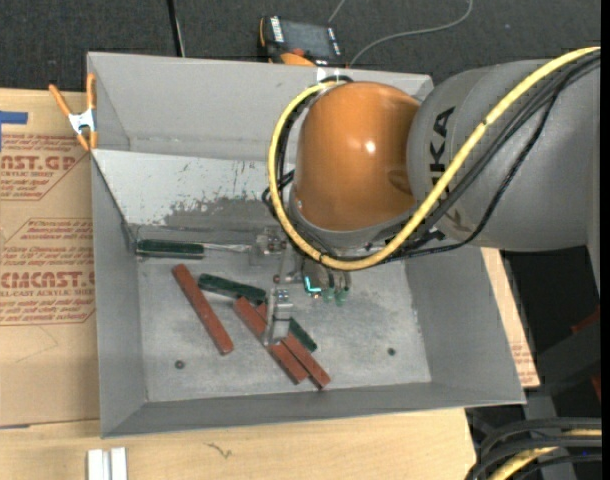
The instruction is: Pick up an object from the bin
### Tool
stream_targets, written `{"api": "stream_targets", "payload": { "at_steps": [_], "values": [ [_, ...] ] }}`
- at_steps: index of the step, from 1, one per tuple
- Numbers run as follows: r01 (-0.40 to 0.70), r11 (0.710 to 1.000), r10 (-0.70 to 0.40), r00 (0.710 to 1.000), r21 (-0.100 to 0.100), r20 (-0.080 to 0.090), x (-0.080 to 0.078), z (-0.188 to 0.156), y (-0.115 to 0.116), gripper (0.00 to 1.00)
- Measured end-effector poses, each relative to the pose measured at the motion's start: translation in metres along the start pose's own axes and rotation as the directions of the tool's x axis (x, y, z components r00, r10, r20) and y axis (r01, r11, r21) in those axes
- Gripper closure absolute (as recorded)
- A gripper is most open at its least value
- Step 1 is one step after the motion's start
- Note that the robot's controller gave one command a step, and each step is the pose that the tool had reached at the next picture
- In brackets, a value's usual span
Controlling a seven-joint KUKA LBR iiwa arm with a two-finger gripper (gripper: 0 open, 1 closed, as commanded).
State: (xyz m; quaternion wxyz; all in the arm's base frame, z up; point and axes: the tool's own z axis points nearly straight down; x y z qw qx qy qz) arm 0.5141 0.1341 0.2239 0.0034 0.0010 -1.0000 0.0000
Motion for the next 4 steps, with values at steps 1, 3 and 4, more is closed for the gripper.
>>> {"api": "stream_targets", "payload": {
  "at_steps": [1,3,4],
  "values": [
    [-0.267,0.964,0.267,0.964,0.001,0.001,-0.023,0.128,-0.039,0.0],
    [-0.39,0.921,0.39,0.921,-0.004,0.006,-0.025,0.154,-0.05,1.0],
    [-0.403,0.915,0.403,0.915,-0.008,0.018,-0.079,0.075,-0.073,1.0]
  ]
}}
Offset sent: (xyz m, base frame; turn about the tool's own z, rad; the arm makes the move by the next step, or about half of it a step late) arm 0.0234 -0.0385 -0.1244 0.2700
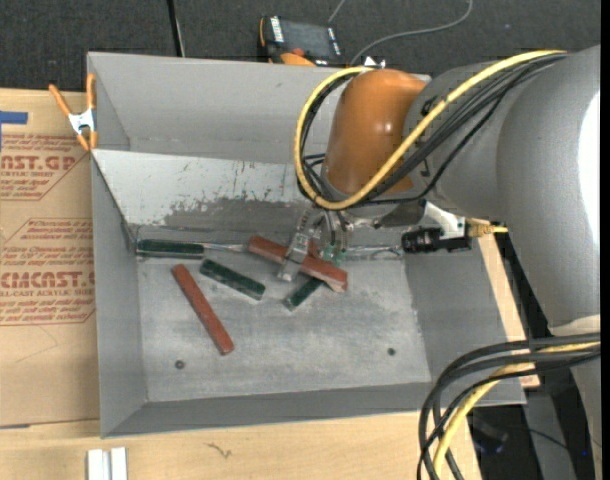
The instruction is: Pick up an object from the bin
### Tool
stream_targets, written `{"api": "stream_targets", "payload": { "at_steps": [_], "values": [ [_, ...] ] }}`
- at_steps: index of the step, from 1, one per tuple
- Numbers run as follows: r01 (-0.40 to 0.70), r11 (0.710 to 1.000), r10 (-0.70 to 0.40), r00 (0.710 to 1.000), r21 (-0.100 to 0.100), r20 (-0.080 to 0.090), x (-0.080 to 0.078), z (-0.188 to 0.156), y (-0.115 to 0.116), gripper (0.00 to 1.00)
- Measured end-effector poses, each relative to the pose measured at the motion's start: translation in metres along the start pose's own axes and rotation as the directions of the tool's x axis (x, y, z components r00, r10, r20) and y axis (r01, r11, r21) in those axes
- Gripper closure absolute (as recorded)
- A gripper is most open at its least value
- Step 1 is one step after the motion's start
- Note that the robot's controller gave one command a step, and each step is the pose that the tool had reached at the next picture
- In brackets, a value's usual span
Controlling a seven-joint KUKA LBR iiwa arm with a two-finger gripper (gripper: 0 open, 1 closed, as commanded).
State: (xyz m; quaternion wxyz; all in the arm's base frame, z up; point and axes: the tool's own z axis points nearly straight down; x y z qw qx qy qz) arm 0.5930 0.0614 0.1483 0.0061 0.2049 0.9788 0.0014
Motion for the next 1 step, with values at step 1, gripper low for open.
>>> {"api": "stream_targets", "payload": {
  "at_steps": [1],
  "values": [
    [-0.019,1.0,0.019,1.0,0.001,-0.003,-0.0015,-0.0735,-0.0061,1.0]
  ]
}}
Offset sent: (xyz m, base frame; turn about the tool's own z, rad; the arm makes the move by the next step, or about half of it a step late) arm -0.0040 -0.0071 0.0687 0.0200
